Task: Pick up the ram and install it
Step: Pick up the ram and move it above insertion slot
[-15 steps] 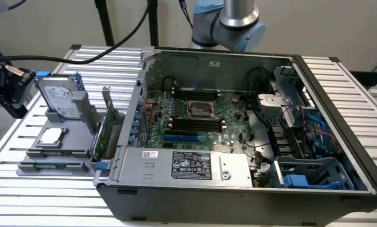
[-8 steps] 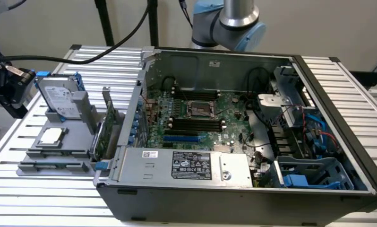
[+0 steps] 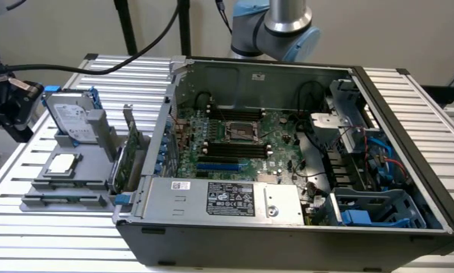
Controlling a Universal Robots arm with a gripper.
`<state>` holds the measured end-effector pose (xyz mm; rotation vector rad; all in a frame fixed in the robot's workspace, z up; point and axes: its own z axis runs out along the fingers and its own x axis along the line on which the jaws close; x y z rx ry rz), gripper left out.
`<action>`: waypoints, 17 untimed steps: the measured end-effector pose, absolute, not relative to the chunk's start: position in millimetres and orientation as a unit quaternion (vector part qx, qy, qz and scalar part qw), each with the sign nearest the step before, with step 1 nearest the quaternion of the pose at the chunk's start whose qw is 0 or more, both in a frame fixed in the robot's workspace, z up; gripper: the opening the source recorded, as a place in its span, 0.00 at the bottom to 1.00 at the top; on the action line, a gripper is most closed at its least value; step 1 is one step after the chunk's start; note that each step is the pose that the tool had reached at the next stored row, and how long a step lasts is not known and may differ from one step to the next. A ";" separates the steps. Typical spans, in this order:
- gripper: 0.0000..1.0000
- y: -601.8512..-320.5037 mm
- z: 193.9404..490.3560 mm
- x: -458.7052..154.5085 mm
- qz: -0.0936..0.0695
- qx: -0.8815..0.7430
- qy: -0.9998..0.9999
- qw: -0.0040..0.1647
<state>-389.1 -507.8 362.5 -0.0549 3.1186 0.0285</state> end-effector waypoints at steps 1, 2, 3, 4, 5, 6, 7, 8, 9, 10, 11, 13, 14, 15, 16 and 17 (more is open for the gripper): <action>0.11 -507.8 362.1 -389.1 0.009 -0.026 1.000 0.011; 0.11 -507.8 362.0 -389.1 0.009 -0.036 0.999 0.011; 0.11 -507.8 361.7 -389.1 0.009 -0.045 0.999 0.011; 0.11 -507.8 361.4 -389.1 0.010 -0.054 0.998 0.011; 0.11 -507.8 361.1 -389.1 0.010 -0.063 0.998 0.011; 0.11 -507.8 360.8 -389.1 0.010 -0.072 0.997 0.011; 0.11 -507.8 360.5 -389.1 0.010 -0.081 0.997 0.011; 0.11 -507.8 360.1 -389.1 0.010 -0.090 0.996 0.011; 0.11 -507.8 359.7 -389.1 0.010 -0.099 0.995 0.010; 0.11 -507.8 359.4 -389.2 0.010 -0.108 0.994 0.010; 0.11 -507.8 359.0 -389.1 0.010 -0.117 0.993 0.010; 0.11 -507.8 358.0 -389.1 0.010 -0.135 0.991 0.010; 0.11 -507.8 357.5 -389.2 0.011 -0.144 0.990 0.010; 0.11 -507.8 357.0 -389.2 0.011 -0.153 0.988 0.010; 0.11 -507.8 356.4 -389.1 0.011 -0.162 0.987 0.010; 0.11 -507.8 355.7 -389.1 0.011 -0.171 0.985 0.010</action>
